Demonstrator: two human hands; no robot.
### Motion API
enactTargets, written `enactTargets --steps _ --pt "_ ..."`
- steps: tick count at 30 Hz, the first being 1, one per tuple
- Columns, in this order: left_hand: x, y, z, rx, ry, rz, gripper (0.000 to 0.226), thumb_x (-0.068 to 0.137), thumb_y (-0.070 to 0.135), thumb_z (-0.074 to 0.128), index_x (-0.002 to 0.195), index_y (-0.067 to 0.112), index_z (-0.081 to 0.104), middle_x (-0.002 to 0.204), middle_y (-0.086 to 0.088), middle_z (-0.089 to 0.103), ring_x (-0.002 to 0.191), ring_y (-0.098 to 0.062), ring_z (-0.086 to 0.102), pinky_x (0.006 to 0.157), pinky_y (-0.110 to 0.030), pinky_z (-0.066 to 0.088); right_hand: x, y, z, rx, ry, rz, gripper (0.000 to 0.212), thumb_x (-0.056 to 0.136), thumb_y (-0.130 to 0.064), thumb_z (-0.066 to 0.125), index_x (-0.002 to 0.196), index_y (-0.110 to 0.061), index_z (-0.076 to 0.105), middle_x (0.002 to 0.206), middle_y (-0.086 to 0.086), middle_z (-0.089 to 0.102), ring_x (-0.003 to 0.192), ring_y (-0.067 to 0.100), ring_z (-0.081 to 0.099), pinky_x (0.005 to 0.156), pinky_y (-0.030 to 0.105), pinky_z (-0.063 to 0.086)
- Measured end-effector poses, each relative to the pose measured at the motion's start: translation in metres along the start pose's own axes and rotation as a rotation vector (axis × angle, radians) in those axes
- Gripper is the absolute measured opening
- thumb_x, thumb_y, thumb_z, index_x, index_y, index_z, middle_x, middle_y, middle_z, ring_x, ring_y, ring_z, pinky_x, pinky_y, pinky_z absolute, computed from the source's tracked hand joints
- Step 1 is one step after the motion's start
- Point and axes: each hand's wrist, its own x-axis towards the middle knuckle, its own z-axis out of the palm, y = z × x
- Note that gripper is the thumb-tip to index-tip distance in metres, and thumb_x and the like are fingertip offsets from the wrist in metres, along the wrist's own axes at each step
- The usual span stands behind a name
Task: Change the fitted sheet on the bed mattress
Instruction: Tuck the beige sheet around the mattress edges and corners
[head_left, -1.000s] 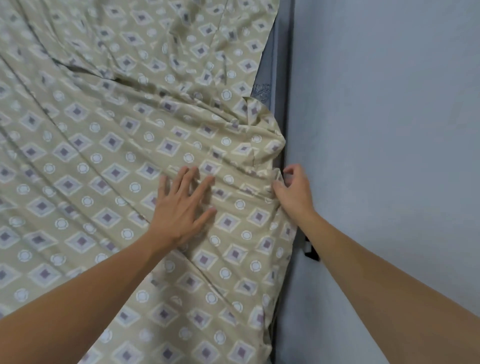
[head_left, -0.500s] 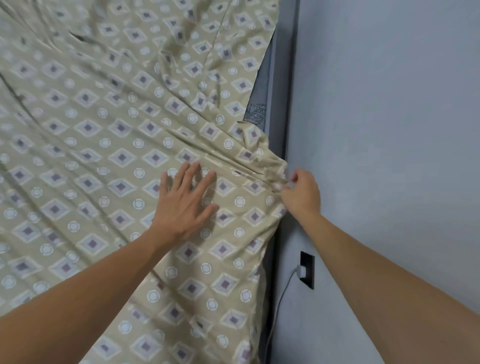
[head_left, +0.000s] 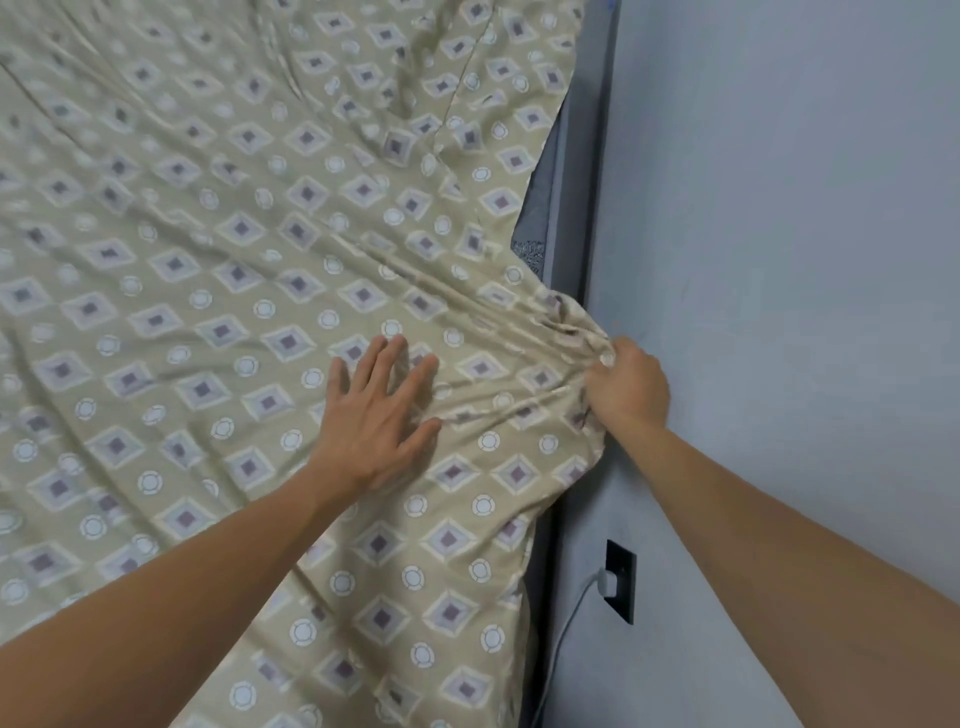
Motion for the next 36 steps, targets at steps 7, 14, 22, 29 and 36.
enactTargets --steps 7,14,22,29,36 --pt "0.014 -0.004 0.006 0.011 -0.011 -0.019 0.08 0.098 0.08 0.011 0.167 0.04 0.006 0.176 -0.007 -0.004 0.162 -0.026 -0.007 0.124 -0.067 0.007 0.029 -0.056 -0.002 0.209 -0.142 -0.233 0.031 0.091 -0.039 0.078 0.108 -0.019 0.063 0.104 0.001 0.067 0.094 0.022 0.063 0.078 0.037 0.051" --pt "0.04 -0.008 -0.005 -0.039 0.034 -0.02 0.076 0.101 0.077 0.018 0.166 0.042 0.003 0.176 -0.006 -0.003 0.161 -0.023 -0.013 0.126 -0.064 -0.001 0.068 -0.045 -0.026 0.104 0.04 -0.007 0.008 0.089 -0.027 0.058 0.088 -0.019 0.055 0.106 0.014 0.067 0.092 0.036 0.064 0.073 0.037 0.049" --pt "0.101 0.001 0.001 -0.083 0.123 -0.18 0.077 0.101 0.077 0.017 0.166 0.041 -0.001 0.176 -0.005 -0.011 0.161 -0.023 -0.017 0.126 -0.064 -0.007 0.101 -0.116 -0.027 0.478 -0.169 -0.117 0.038 0.102 -0.035 0.054 0.077 -0.01 0.068 0.076 0.004 0.067 0.071 0.013 0.057 0.069 0.034 0.044" --pt "0.11 -0.004 0.03 -0.031 0.251 -0.184 0.077 0.101 0.065 0.036 0.167 0.035 0.013 0.176 -0.004 0.003 0.163 -0.024 -0.002 0.126 -0.065 0.006 0.098 -0.14 0.001 0.221 -0.264 -0.155 0.021 0.095 -0.022 0.066 0.112 -0.018 0.054 0.098 0.002 0.065 0.082 0.018 0.059 0.057 0.032 0.041" --pt "0.112 -0.006 0.034 -0.026 0.243 -0.197 0.078 0.098 0.064 0.037 0.167 0.033 0.018 0.176 -0.004 0.005 0.163 -0.026 0.002 0.125 -0.065 0.006 0.108 -0.161 0.017 0.311 -0.189 -0.053 0.022 0.092 -0.01 0.061 0.073 -0.013 0.052 0.073 -0.001 0.049 0.062 0.021 0.045 0.054 0.031 0.034"
